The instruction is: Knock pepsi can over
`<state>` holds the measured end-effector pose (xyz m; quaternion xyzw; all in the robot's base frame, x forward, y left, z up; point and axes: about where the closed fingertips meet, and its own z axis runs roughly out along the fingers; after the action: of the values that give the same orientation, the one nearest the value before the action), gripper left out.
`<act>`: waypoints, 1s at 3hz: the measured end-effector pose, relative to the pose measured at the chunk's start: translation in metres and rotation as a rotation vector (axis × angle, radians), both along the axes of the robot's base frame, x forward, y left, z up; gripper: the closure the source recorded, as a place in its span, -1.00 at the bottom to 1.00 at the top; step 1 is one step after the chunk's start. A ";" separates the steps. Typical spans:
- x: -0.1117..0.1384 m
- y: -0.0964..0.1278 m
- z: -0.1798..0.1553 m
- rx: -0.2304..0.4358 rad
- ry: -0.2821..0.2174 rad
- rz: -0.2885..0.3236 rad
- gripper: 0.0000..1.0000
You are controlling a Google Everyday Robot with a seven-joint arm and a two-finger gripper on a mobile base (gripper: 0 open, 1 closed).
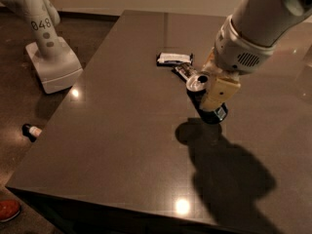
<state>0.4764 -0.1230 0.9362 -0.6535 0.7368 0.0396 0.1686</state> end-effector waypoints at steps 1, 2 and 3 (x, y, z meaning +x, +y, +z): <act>-0.004 -0.020 -0.006 -0.167 -0.022 0.045 0.95; -0.008 -0.026 -0.017 -0.259 -0.004 0.095 0.51; -0.012 -0.029 -0.031 -0.329 0.019 0.143 0.03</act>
Offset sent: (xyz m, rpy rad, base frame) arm -0.0139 -0.0372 -0.0333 -0.3803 0.0378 0.1588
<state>0.4648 -0.1516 0.9051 -0.7227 0.6864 -0.0636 0.0492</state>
